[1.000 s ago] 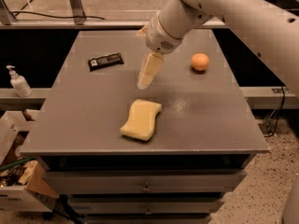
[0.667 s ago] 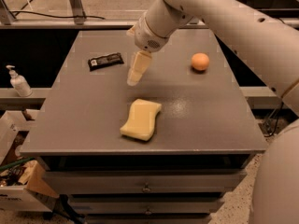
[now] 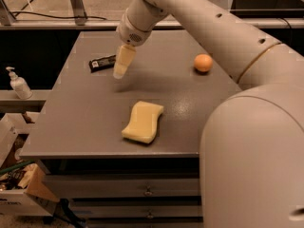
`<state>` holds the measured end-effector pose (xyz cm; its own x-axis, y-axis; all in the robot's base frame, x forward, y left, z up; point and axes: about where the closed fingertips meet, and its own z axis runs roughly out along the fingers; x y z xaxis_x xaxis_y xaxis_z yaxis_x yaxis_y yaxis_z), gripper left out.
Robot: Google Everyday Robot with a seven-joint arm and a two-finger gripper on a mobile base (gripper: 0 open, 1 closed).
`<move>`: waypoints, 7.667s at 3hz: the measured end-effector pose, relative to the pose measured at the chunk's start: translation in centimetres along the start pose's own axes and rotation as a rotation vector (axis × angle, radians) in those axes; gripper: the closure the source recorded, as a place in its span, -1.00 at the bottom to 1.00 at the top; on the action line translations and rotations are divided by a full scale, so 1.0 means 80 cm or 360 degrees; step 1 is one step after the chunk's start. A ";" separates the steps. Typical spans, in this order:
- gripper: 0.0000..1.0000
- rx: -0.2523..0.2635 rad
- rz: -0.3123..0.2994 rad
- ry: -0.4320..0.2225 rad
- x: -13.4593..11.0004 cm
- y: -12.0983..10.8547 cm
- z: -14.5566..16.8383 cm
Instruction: Move rxbar chocolate near orange
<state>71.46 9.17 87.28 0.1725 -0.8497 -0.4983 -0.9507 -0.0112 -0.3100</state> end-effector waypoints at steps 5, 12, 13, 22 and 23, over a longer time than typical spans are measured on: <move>-1.00 -0.0125 0.0170 0.0219 -0.012 -0.021 0.050; 1.00 -0.0117 0.0315 0.0227 0.020 -0.039 0.062; 1.00 -0.0048 0.0367 0.0216 0.021 -0.020 0.028; 0.68 0.0257 0.1014 0.0597 0.159 0.275 -0.168; 0.24 0.0223 0.1023 0.0593 0.167 0.274 -0.153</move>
Offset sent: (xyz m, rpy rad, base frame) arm 0.0150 0.0157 -0.0054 -0.0261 0.0295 -0.0305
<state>49.75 -8.87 83.78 -0.5271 -0.7885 -0.3169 -0.7886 0.5928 -0.1634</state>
